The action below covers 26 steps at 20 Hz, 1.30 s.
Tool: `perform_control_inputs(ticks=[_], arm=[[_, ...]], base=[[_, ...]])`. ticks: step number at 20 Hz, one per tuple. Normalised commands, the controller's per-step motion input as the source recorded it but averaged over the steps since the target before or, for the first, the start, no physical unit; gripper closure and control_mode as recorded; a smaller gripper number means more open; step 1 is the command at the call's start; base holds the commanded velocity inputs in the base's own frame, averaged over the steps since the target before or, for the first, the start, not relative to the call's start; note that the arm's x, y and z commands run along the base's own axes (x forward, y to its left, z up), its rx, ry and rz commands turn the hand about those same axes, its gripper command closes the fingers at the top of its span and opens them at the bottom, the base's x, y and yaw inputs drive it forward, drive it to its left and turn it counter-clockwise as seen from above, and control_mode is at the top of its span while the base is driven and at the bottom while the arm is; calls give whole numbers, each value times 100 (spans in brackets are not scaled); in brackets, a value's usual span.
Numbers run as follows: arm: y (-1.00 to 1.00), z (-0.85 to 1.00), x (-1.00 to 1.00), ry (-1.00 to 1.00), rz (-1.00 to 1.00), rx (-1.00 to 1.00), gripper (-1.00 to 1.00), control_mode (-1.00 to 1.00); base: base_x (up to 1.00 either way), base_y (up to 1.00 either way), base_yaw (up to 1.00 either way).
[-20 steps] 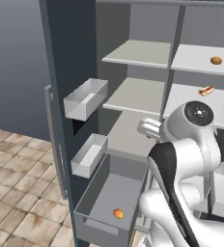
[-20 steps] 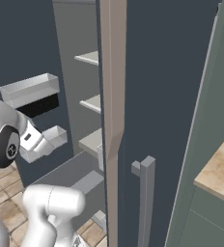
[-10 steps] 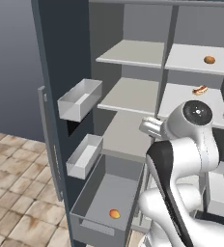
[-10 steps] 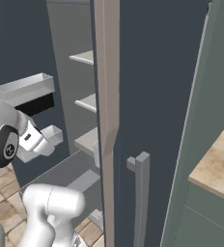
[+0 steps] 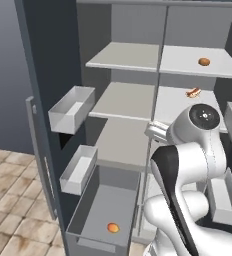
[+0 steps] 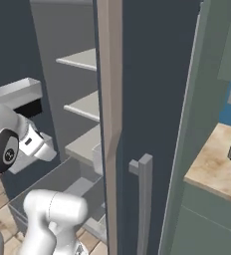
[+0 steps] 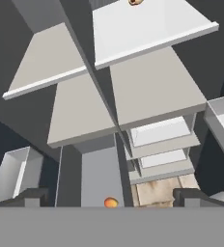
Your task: Take the tangerine and mango from the fridge shelf and place them in the freezer drawer to begin freezing them.
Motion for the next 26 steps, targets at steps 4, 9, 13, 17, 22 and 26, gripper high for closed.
perform_control_inputs(ticks=[4, 9, 13, 17, 22, 26], arm=[[0, 0, 0, 0, 0, 0, -100, 100], [0, 0, 0, 0, 0, 0, -100, 100], [0, 0, 0, 0, 0, 0, -100, 100], [0, 0, 0, 0, 0, 0, -100, 100], [0, 0, 0, 0, 0, 0, -100, 100], [0, 0, 0, 0, 0, 0, -100, 100]], base=[[-18, -54, -37], [-32, -69, -44], [-33, -68, -43], [-52, -86, -43], [-57, -97, -41], [-41, -56, -27]])
